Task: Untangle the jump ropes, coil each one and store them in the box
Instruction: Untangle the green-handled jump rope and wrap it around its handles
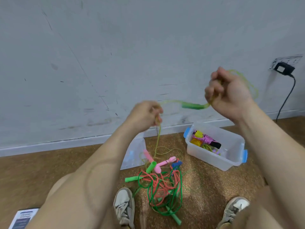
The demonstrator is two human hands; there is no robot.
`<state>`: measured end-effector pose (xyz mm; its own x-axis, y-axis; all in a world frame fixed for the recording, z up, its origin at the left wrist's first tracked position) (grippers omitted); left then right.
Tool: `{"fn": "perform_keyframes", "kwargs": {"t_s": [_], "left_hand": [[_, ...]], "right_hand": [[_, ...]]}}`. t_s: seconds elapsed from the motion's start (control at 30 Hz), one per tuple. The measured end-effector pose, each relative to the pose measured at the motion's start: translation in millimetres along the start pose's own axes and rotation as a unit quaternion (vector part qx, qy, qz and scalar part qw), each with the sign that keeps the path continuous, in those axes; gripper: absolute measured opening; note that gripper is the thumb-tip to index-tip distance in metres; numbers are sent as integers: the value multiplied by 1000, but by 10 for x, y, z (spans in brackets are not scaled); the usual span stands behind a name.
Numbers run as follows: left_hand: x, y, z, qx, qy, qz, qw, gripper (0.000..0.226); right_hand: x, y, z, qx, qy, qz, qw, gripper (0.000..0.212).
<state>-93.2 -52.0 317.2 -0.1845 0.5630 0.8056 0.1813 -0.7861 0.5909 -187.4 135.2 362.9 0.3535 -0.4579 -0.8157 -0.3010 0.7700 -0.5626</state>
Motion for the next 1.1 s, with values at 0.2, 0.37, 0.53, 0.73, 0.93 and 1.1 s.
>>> {"fn": "perform_keyframes", "kwargs": {"t_s": [0.2,0.37,0.53,0.73,0.93,1.1], "left_hand": [[650,433,162,163,-101,393,899,22],[712,374,148,139,-120,463,867,13],[416,185,56,92,4,376,922,35],[332,-977,297,-284,-40,7,958,37],[62,-728,121,-239,4,-151,959,17],[-158,-103,-14,-113,65,-194,972,22]], "right_hand": [[682,-531,249,-204,-41,365,908,20],[617,-597,178,-134,38,382,914,33],[352,-465,97,-102,-13,69,992,42],[175,-502,100,-157,-66,-159,972,34],[29,-291,63,-158,-67,-192,966,30],[-135,159,-39,-15,-25,-88,996,35]]}}
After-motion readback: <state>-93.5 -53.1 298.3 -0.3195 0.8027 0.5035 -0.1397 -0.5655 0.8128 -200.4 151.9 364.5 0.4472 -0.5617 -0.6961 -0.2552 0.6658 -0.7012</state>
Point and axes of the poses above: each hand's wrist, its own z-axis away from the middle knuckle, its own y-axis out of the back of the hand, x = y × z, the point moved 8 cm from there along -z, towards the middle knuckle
